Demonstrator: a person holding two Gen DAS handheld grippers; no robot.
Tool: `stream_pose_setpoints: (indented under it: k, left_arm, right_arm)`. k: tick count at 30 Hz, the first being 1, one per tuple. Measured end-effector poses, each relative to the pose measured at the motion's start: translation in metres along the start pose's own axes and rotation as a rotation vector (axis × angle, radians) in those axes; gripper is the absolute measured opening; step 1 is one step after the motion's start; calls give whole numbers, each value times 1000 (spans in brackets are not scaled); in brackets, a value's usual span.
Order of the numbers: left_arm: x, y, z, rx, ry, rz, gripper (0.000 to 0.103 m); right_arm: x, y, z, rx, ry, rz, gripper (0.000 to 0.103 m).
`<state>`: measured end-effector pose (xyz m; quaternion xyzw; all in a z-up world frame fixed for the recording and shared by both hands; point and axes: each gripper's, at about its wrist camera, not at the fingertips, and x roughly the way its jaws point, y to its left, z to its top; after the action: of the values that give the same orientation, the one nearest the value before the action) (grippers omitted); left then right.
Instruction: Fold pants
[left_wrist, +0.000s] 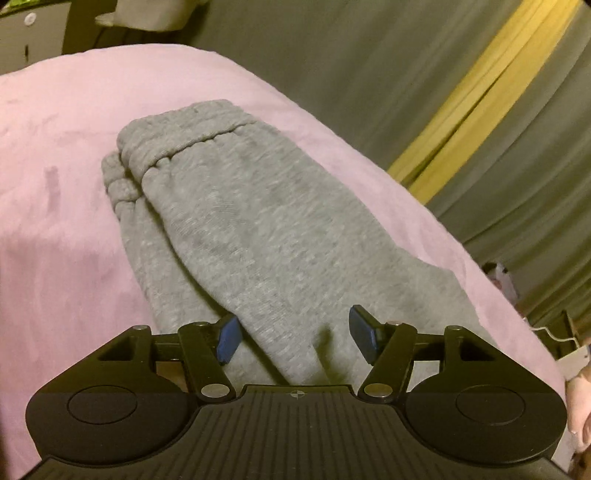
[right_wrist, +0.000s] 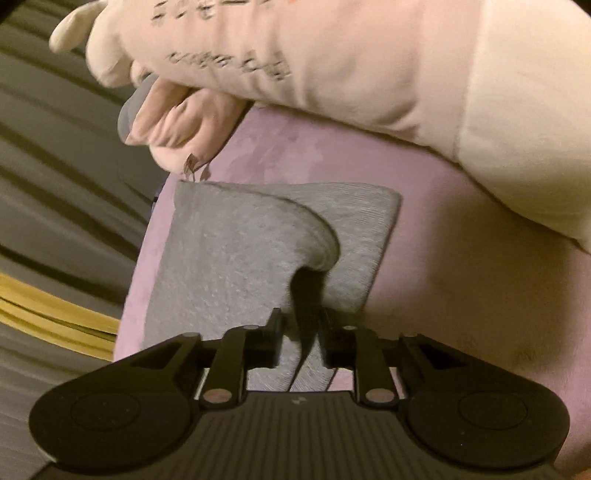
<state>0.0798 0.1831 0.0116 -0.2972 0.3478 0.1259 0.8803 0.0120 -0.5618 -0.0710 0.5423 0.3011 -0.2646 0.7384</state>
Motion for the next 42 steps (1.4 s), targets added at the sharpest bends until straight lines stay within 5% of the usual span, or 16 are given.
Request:
stream_pose_setpoints:
  k: [2, 7, 8, 10, 11, 22, 25, 26, 29, 36, 38, 42]
  left_arm:
    - [-2, 0, -1, 19, -7, -2, 70]
    - [-1, -6, -2, 3, -10, -16, 72]
    - [-1, -5, -2, -10, -9, -19, 72]
    - [-2, -4, -2, -32, -11, -30, 72]
    - [-3, -3, -2, -37, -15, -34, 71]
    - [8, 11, 6, -88, -1, -21, 73]
    - [18, 14, 8, -89, 25, -12, 45]
    - [20, 13, 9, -78, 36, 11, 23]
    - [6, 11, 16, -63, 2, -2, 13]
    - [-37, 9, 23, 7, -77, -83, 12]
    - [-30, 15, 17, 27, -38, -39, 13]
    - [-9, 16, 5, 105, 44, 131, 33]
  right_arm:
    - [-1, -2, 5, 3, 1, 41, 60]
    - [8, 9, 9, -72, -13, 55, 62]
    - [11, 10, 9, -82, -15, 50, 59]
    - [14, 10, 11, -82, -9, 47, 14]
    - [15, 10, 11, -78, -6, 50, 10]
    - [26, 5, 13, -12, -24, 83, 17]
    - [28, 21, 12, -92, -39, 24, 11]
    - [27, 28, 12, -126, -50, -1, 7]
    - [14, 52, 14, -237, -97, -50, 5]
    - [-46, 70, 15, -382, -275, -37, 5]
    - [-40, 59, 12, -399, -255, -85, 5]
    - [-8, 29, 8, -402, -124, -206, 6]
